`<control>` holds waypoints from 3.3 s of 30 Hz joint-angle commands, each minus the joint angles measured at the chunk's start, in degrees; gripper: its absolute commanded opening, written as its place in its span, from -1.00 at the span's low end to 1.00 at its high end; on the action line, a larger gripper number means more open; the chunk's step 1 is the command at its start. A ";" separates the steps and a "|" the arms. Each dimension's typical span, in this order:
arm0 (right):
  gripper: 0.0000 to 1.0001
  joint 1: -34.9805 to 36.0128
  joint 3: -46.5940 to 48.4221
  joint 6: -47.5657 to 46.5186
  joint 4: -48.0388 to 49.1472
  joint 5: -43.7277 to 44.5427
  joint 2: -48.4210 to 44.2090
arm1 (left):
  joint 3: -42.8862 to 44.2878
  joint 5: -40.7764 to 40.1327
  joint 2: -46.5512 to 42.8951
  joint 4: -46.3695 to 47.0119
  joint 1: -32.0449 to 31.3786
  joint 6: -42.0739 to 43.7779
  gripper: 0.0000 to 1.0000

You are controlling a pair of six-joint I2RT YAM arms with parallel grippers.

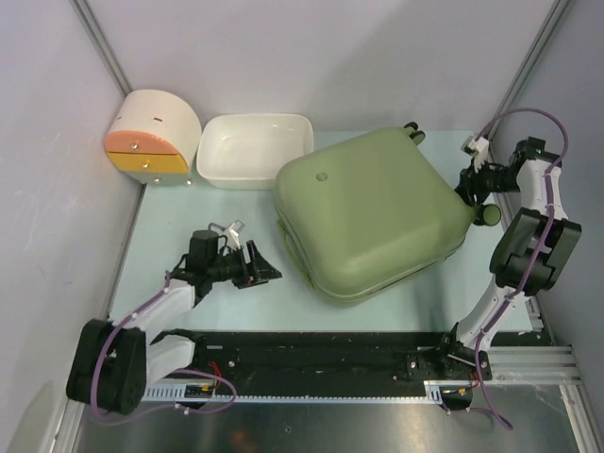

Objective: Open, take out, and arrange the luggage

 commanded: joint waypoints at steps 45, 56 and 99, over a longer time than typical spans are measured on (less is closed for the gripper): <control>0.47 -28.74 -38.60 -58.42 -25.86 -16.44 -7.29 | 15.24 1.48 33.73 19.62 7.94 -2.61 -1.00; 0.41 -23.73 -45.11 -65.04 -25.78 -15.47 -13.27 | 16.47 2.09 34.78 18.91 8.73 -1.91 -1.00; -1.00 -18.80 -47.31 -77.43 -25.78 -17.66 -16.53 | 12.96 -4.41 28.99 10.13 14.60 -0.16 -0.99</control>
